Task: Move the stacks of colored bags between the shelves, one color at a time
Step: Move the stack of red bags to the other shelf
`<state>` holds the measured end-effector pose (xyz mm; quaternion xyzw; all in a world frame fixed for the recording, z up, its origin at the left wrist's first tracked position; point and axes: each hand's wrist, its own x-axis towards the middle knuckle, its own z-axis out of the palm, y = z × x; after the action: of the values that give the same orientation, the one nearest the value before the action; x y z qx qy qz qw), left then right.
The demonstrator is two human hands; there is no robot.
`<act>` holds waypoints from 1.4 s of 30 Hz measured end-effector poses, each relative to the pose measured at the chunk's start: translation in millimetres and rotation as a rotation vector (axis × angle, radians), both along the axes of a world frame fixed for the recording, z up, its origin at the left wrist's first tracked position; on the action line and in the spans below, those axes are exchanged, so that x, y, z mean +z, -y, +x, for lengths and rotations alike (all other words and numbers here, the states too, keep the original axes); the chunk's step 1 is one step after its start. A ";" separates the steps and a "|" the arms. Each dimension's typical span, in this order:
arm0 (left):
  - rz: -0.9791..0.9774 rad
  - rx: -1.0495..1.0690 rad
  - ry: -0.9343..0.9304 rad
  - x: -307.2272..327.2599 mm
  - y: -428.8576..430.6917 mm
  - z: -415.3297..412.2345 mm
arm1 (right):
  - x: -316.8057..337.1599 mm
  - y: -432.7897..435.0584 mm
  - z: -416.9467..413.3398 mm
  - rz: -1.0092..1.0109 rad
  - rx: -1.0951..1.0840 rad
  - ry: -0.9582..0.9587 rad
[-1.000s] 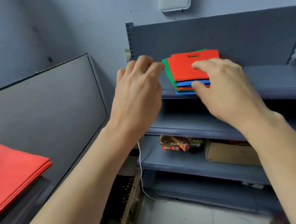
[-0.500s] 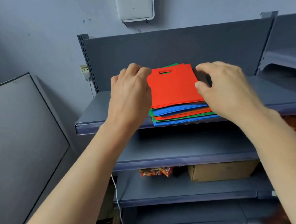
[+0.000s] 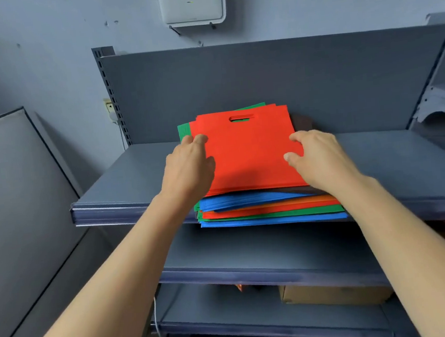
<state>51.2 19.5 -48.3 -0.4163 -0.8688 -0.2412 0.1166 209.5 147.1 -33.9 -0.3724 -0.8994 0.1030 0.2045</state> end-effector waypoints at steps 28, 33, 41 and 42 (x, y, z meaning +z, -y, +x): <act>-0.003 0.051 0.368 -43.9 -68.2 -41.0 | -35.6 -64.3 -44.6 -0.265 -0.006 0.306; -0.075 -0.164 0.149 -42.6 -68.7 -42.7 | -39.7 -65.7 -46.7 -0.255 -0.025 0.307; -0.176 -0.200 0.031 -37.2 -69.7 -39.1 | -37.8 -63.9 -48.6 -0.223 -0.059 0.323; -0.175 -0.191 0.022 -35.1 -68.5 -38.5 | -36.0 -62.3 -49.4 -0.190 -0.067 0.326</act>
<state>12.7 88.0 -83.4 -0.5031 -0.8442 -0.1791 0.0470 160.1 209.4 -69.9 -0.4314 -0.8940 0.1190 0.0231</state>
